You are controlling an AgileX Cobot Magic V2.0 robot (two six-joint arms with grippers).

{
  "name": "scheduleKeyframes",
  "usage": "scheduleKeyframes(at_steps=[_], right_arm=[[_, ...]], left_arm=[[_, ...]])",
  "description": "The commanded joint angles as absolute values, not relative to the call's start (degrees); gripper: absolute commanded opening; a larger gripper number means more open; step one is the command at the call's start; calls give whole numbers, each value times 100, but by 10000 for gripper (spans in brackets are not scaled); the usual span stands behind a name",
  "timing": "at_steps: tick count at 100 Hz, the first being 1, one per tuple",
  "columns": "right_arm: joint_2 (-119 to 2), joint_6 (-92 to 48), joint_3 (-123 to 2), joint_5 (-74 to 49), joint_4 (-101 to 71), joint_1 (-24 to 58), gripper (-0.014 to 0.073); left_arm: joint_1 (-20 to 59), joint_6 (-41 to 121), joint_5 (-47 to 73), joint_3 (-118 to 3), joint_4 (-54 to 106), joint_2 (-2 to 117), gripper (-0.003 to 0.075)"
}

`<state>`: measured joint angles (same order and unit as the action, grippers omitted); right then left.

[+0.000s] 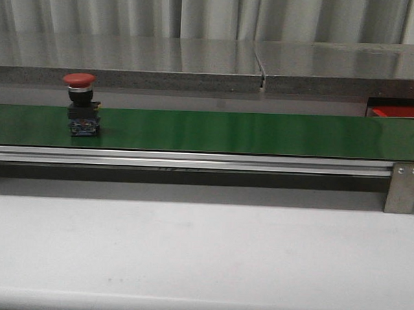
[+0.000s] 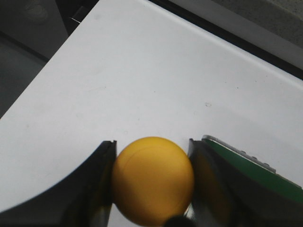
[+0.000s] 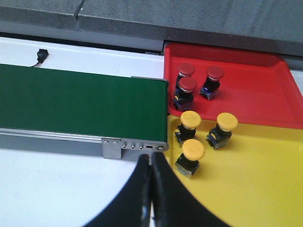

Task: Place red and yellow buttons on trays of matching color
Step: 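Set the yellow button on the belt's start and open the left gripper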

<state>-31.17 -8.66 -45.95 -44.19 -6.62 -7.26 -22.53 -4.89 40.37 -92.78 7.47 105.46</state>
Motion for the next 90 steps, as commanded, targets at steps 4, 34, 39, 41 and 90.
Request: scheduleKeyframes(at_steps=[4,34,39,41,90], right_arm=[[-3133,-929,-4724,-4024,-677,-742,-74],[-3133,-929,-4724,-4024,-677,-742,-74],[-3133,-929,-4724,-4024,-677,-742,-74],[-3133,-929,-4724,-4024,-677,-742,-74],[-3133,-929,-4724,-4034,-677,-742,-74]], left_arm=[[-2225,-505,3492,-8966,858,9858,190],[-2073,-57,3155,-8099,1382,9522,190],[-1982,-57,3114,-8032,1382,9522,190],[-1944,-57,3076,-8001,1382,9522,190],[-1503,-57,2705,-7812,1365,9847,201]])
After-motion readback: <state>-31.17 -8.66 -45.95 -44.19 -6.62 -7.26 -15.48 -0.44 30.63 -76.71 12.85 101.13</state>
